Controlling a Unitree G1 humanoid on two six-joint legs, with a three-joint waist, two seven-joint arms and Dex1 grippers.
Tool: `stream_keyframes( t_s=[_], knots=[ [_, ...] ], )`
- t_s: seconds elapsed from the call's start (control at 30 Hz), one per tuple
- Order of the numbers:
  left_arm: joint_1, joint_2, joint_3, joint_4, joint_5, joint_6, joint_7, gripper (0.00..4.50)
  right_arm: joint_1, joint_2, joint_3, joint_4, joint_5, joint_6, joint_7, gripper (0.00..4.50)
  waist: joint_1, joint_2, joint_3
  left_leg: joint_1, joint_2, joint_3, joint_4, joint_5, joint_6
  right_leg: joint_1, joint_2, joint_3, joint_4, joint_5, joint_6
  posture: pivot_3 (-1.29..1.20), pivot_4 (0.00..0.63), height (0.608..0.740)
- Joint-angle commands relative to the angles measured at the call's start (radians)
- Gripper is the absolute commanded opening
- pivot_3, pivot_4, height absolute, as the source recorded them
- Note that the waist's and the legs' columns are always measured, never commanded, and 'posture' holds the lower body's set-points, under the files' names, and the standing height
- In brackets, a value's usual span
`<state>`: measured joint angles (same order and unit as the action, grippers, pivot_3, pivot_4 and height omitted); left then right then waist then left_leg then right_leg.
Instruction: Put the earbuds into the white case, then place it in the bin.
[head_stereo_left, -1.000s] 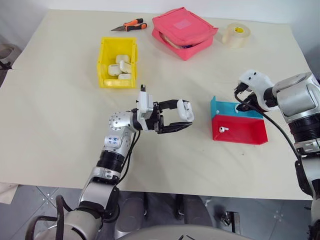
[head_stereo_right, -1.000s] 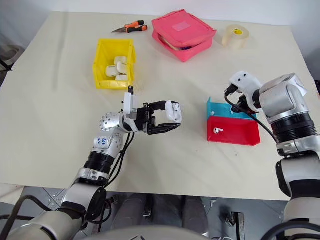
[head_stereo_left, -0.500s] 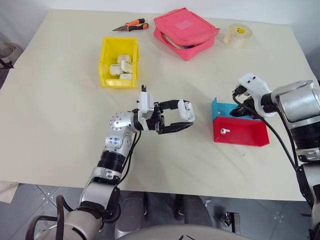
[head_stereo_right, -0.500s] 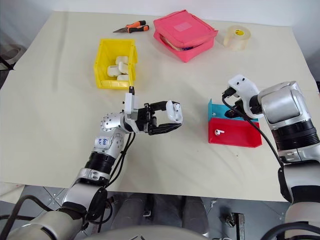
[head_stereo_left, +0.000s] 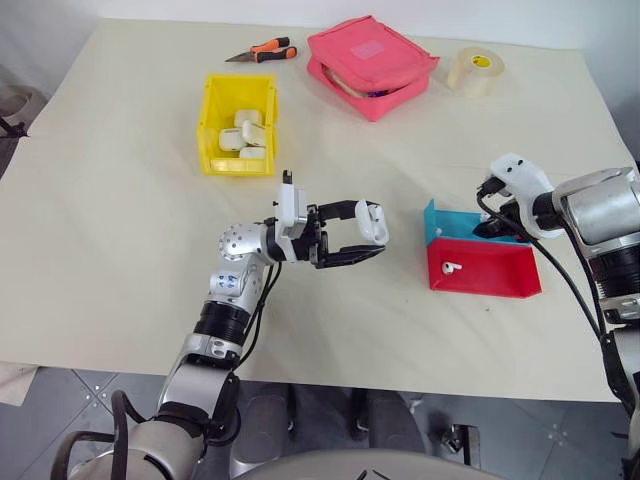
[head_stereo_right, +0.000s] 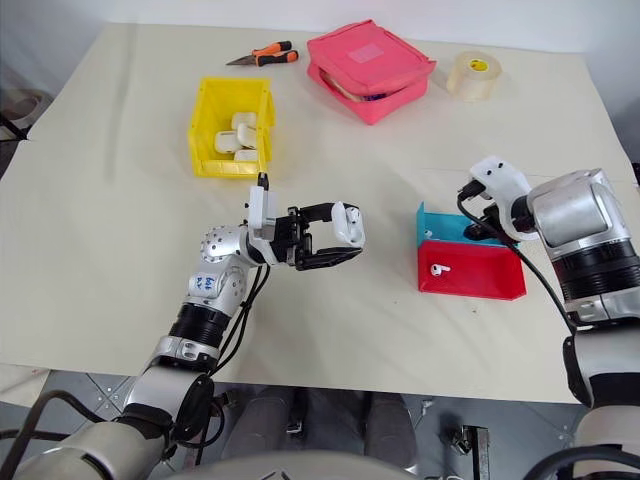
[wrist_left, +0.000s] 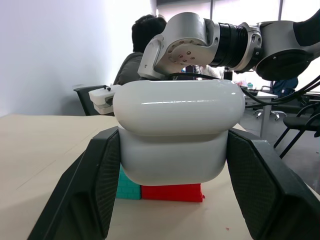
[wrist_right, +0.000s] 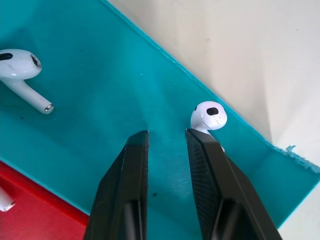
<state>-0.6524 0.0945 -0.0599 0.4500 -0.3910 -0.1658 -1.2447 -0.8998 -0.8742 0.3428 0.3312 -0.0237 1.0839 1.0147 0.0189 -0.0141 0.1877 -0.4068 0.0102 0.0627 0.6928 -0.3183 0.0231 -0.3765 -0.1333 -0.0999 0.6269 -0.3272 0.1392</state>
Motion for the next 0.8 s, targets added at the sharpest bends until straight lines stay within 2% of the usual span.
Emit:
stream_keyframes(
  t_s=[0.03,0.5,0.8],
  knots=[
    [-0.023,-0.006,-0.001,-0.002,-0.003,-0.025,-0.001,2.79,-0.035,-0.027,0.013,0.022,-0.028,-0.035,0.003,1.20,0.000,0.000,0.000,0.000,0.000,0.000,0.000,0.000,0.000,0.000,0.000,0.000,0.000,0.000,0.000,0.00,0.150,0.740],
    [-0.011,0.001,-0.003,-0.014,-0.004,-0.032,0.002,2.79,-0.090,-0.083,0.072,-0.019,-0.059,-0.043,0.086,1.20,0.000,0.000,0.000,0.000,0.000,0.000,0.000,0.000,0.000,0.000,0.000,0.000,0.000,0.000,0.000,0.00,0.150,0.740],
    [-0.007,0.001,-0.005,-0.021,-0.005,-0.030,0.000,2.79,-0.129,-0.031,0.036,0.091,-0.067,-0.103,0.012,1.20,0.001,0.000,0.000,0.000,0.000,0.000,0.000,0.000,0.000,0.000,0.000,0.000,0.000,0.000,0.000,0.00,0.150,0.740]
  ],
)
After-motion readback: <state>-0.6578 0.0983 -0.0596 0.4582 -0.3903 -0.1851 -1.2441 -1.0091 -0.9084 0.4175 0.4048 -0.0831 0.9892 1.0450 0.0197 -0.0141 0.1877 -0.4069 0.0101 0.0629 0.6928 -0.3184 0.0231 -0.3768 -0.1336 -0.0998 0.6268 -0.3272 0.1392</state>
